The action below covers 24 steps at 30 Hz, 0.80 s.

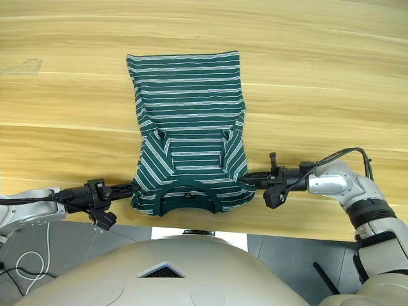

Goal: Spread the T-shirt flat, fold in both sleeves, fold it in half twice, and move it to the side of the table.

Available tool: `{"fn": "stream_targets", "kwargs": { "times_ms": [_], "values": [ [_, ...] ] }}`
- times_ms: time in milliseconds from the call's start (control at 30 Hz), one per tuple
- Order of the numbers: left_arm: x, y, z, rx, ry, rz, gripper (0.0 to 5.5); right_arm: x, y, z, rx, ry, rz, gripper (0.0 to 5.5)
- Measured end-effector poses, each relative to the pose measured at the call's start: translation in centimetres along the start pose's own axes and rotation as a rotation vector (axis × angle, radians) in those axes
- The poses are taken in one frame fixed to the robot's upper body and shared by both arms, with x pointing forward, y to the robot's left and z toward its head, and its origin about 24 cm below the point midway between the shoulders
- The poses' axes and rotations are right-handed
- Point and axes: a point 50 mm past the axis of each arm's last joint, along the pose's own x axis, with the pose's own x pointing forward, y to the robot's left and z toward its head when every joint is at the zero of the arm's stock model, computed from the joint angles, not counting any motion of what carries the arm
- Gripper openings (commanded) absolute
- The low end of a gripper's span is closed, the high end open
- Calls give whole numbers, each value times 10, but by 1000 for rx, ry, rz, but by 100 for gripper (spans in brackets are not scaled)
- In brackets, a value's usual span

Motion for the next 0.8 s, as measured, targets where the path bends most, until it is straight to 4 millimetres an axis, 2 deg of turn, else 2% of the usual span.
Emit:
{"fn": "stream_targets", "kwargs": {
  "times_ms": [100, 233, 367, 467, 533, 600, 633, 800],
  "values": [
    [-2, 0, 0, -93, 21, 4, 0, -2, -2, 2, 211, 18, 14, 3],
    [-7, 1, 2, -377, 85, -3, 0, -6, 1, 9, 535, -7, 52, 3],
    [-18, 14, 1, -685, 89, 8, 0, -10, 0, 17, 707, -44, 83, 3],
    [-40, 35, -13, -891, 96, 52, 0, -15, -10, 22, 798, -78, 56, 3],
    [-63, 51, -16, -1072, 63, 46, 0, -27, -25, 35, 875, -144, 21, 3],
    [-73, 60, 2, -1147, -2, -36, 0, -43, -42, 51, 877, -188, -1, 3],
    [-75, 58, 12, -1188, -25, -72, 0, -45, -39, 54, 899, -192, -11, 3],
    [-85, 54, 37, -1281, -48, -96, 0, -57, -27, 67, 954, -218, -81, 3]
  ]
}}
